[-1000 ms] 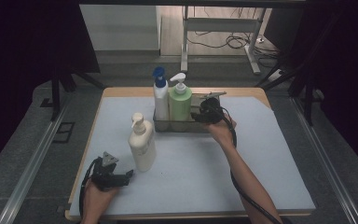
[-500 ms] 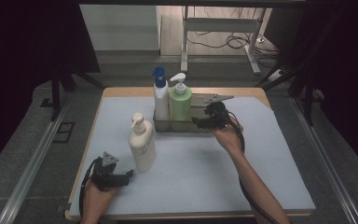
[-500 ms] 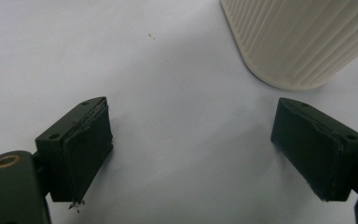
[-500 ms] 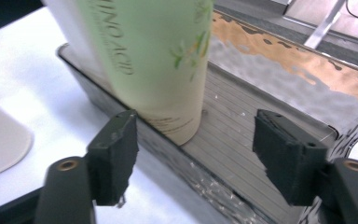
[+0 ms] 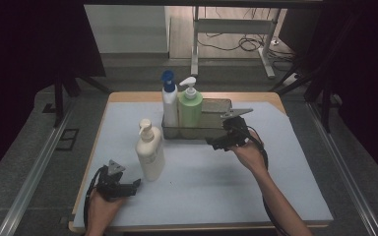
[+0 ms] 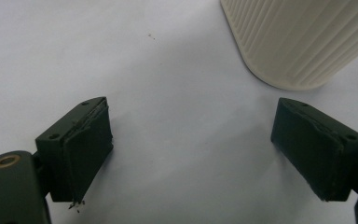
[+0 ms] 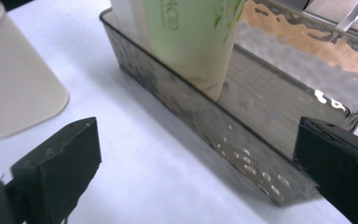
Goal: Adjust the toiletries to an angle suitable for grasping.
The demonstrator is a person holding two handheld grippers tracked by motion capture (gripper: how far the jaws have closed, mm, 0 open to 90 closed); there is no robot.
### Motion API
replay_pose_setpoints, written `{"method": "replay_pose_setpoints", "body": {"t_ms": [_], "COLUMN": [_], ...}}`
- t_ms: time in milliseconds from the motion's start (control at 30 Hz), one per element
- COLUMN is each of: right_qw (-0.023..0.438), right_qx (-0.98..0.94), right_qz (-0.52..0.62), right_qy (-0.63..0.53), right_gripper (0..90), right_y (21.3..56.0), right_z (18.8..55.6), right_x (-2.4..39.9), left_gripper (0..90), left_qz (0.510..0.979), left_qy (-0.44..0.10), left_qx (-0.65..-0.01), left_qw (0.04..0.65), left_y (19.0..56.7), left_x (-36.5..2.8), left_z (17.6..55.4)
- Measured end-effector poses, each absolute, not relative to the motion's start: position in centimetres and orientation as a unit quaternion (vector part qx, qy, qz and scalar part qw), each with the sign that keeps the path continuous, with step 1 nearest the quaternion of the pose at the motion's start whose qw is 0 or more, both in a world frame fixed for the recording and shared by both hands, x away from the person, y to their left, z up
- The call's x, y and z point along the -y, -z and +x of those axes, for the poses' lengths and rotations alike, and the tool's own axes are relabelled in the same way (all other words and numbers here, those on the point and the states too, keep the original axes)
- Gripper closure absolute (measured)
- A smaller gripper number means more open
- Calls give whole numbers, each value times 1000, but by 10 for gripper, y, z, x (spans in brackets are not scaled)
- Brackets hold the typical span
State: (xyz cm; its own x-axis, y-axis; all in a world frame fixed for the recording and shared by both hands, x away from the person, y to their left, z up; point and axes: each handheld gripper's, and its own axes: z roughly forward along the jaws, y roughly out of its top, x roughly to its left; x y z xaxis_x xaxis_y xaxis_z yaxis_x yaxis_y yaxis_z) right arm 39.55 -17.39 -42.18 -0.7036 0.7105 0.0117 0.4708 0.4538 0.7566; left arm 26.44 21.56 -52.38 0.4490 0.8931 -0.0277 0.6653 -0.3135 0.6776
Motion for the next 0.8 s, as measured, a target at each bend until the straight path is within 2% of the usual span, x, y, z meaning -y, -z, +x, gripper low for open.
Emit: {"method": "replay_pose_setpoints", "body": {"t_ms": [800], "right_qw": [157], "right_qx": [-840], "right_qz": [352], "right_qy": [-382], "right_gripper": [0], "right_y": [429], "right_z": [328], "right_x": [224], "left_gripper": [123], "left_qz": [790], "left_qy": [-181], "left_qx": [-493], "left_qw": [316], "left_y": [524], "left_x": [-215], "left_z": [264]}}
